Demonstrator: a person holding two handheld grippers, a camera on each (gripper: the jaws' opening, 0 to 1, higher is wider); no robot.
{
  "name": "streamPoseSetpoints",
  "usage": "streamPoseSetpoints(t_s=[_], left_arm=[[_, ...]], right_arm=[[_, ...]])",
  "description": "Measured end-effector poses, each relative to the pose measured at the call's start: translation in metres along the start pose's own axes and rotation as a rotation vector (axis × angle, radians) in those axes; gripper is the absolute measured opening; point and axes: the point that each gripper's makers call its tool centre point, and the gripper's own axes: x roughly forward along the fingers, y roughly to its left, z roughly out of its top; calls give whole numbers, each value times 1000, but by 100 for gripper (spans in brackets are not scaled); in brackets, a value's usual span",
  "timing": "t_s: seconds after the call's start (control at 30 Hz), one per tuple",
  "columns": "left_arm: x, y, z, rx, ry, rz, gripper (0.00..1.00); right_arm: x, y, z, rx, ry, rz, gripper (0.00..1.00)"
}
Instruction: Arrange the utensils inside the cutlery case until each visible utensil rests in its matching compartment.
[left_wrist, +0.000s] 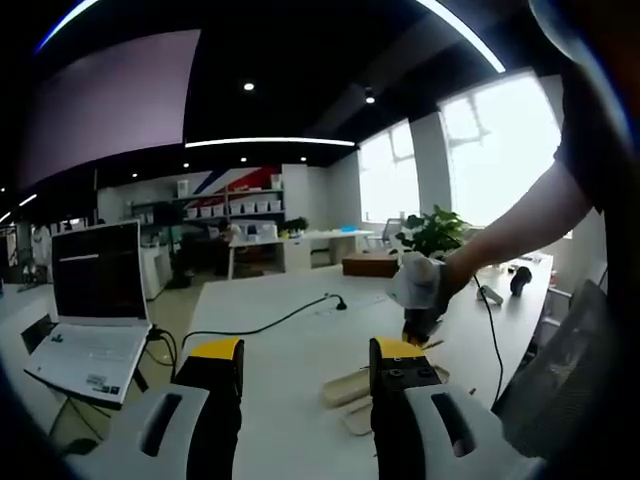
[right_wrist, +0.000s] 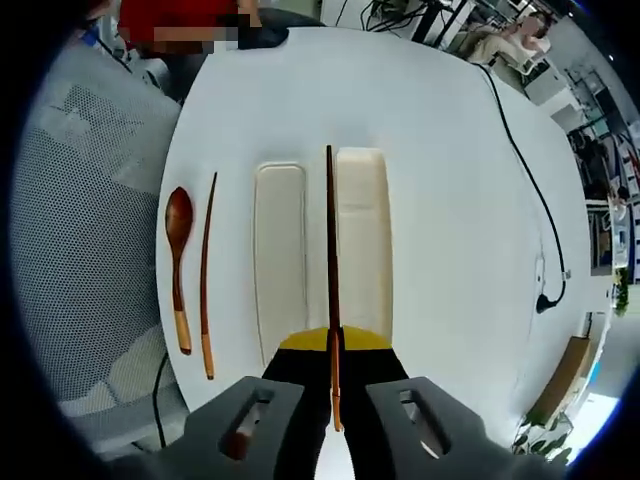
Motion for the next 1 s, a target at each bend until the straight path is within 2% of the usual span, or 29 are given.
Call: streamPoseSetpoints(t_s=[0.3,0.63,0.83,1.0], left_arm=[[-1,2,1,-5,-7,7,52],[2,1,-4,-1,18,0,52],[2,2,-6,-5,29,3,52],[3,3,-8,-5,37,8,52]], right_arm=[[3,-9,27,-15,-20,6,0],[18,-20,29,-31,-3,19,0],[24,-21,37,-45,-34,43,0],[31,-29,41,-42,-30,43,0]])
